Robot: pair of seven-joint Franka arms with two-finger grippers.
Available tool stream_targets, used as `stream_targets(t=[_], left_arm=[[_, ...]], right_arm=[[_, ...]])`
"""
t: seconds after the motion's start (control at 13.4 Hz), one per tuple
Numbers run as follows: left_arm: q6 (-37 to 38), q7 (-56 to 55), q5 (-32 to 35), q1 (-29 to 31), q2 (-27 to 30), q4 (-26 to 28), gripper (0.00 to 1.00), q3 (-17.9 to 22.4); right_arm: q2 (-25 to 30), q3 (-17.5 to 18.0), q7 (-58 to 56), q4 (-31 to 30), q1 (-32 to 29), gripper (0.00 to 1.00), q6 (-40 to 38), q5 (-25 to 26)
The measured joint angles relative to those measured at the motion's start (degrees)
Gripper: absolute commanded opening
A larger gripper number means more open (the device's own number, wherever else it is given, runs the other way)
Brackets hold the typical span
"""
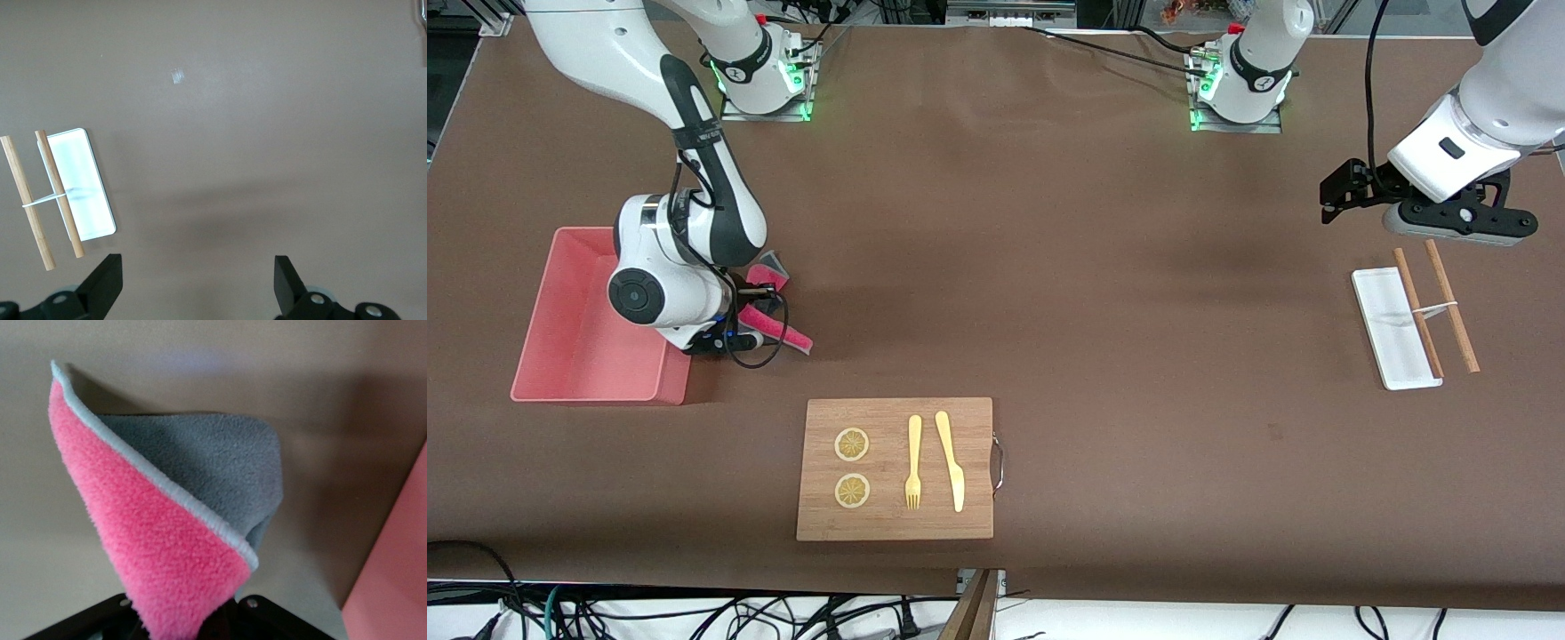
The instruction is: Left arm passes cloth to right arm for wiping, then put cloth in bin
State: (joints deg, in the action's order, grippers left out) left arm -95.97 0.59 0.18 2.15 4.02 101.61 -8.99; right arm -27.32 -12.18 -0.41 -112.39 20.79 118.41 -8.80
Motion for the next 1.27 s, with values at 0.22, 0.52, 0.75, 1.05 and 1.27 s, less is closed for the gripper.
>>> stream_targets(t=[0.22, 0.52, 0.75, 1.05, 1.27], left_arm=[[-0.04, 0.0, 0.0, 0.0, 0.0, -0.01, 1.0, 0.0], [-0.05, -0.01, 0.0, 0.01, 0.0, 0.0, 1.0, 0.01], [-0.05, -0.05, 0.0, 0.16, -0.02, 0.0, 1.0, 0.15], [-0.05, -0.06, 0.0, 0.21, -0.1, 0.0, 1.0, 0.17], [-0.05, -0.08, 0.0, 0.22, -0.13, 0.0, 1.0, 0.17]], right_arm=[[-1.06, 0.51, 3.79, 0.15, 3.88, 0.0, 0.97, -6.49], [-2.44, 0.81, 13.88, 2.43, 10.47, 0.0, 1.77, -12.24], [-4.56, 0.94, 21.39, 6.01, 15.2, 0.0, 1.86, -17.26], [-5.56, 4.3, 34.36, 9.99, 18.13, 0.0, 1.93, -18.52], [-5.53, 7.0, 41.78, 13.12, 18.46, 0.0, 1.34, -18.53]])
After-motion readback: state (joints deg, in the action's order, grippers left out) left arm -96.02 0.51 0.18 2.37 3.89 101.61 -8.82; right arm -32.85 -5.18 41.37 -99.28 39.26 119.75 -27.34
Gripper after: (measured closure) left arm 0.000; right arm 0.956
